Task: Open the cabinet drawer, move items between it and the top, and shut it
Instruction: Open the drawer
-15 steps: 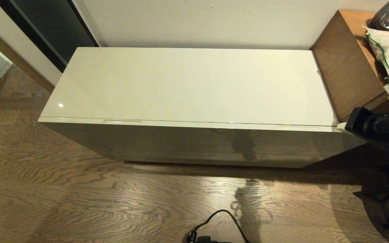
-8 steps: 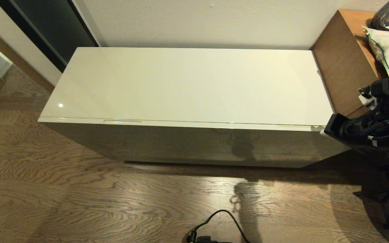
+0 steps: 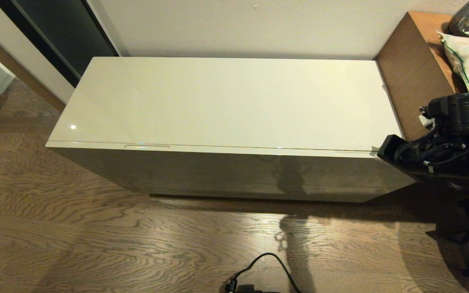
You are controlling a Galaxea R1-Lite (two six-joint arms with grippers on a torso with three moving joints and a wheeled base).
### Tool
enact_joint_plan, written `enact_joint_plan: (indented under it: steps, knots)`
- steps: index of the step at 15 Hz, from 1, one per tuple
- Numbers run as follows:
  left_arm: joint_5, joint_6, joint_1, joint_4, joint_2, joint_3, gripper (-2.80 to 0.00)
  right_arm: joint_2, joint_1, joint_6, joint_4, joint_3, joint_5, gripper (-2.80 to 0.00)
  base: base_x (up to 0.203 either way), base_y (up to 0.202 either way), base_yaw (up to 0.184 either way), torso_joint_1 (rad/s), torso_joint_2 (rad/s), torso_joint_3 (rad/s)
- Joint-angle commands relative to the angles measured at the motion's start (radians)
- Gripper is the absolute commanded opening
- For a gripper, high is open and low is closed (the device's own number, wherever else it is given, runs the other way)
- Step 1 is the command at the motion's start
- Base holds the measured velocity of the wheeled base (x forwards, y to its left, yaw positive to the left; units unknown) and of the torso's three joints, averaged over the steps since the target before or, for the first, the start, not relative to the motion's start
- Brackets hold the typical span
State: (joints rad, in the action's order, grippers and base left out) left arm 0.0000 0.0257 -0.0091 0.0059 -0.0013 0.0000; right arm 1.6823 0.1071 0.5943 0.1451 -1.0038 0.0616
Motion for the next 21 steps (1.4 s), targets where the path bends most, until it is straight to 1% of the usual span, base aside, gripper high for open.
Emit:
enact_joint_plan:
  steps: [1, 4, 9, 12, 14, 15, 17, 20, 21]
  knots:
    - [0.000, 0.000, 0.000, 0.000, 0.001, 0.000, -2.80, 0.010, 0.016, 0.008, 0.001, -0.004, 0.001, -2.80, 0.000, 0.000, 0.000, 0.000, 0.00, 0.000]
    - [0.000, 0.000, 0.000, 0.000, 0.001, 0.000, -2.80, 0.024, 0.023, 0.013, 0.004, -0.006, 0.000, -2.80, 0.000, 0.000, 0.000, 0.000, 0.00, 0.000]
    - [0.000, 0.000, 0.000, 0.000, 0.001, 0.000, -2.80, 0.060, 0.023, 0.051, 0.005, 0.002, 0.000, -2.80, 0.000, 0.000, 0.000, 0.000, 0.00, 0.000]
    - [0.000, -0.001, 0.000, 0.000, 0.001, 0.000, -2.80, 0.045, 0.023, 0.062, 0.001, -0.025, -0.001, -2.80, 0.000, 0.000, 0.000, 0.000, 0.00, 0.000]
    - [0.000, 0.000, 0.000, 0.000, 0.001, 0.000, -2.80, 0.003, 0.022, 0.064, -0.038, -0.069, -0.003, -2.80, 0.000, 0.000, 0.000, 0.000, 0.00, 0.000]
    - [0.000, 0.000, 0.001, 0.000, 0.001, 0.000, -2.80, -0.007, 0.022, 0.065, -0.080, -0.101, -0.003, -2.80, 0.000, 0.000, 0.000, 0.000, 0.00, 0.000]
    - [0.000, 0.000, 0.000, 0.000, 0.001, 0.000, -2.80, -0.002, 0.022, 0.069, -0.100, -0.110, -0.003, -2.80, 0.000, 0.000, 0.000, 0.000, 0.00, 0.000]
    - [0.000, 0.000, 0.000, 0.000, 0.001, 0.000, -2.80, 0.080, 0.021, 0.133, -0.080, -0.118, 0.001, -2.80, 0.000, 0.000, 0.000, 0.000, 0.00, 0.000]
    - [0.000, 0.000, 0.000, 0.000, 0.001, 0.000, -2.80, 0.096, 0.019, 0.141, -0.061, -0.119, 0.001, -2.80, 0.000, 0.000, 0.000, 0.000, 0.00, 0.000]
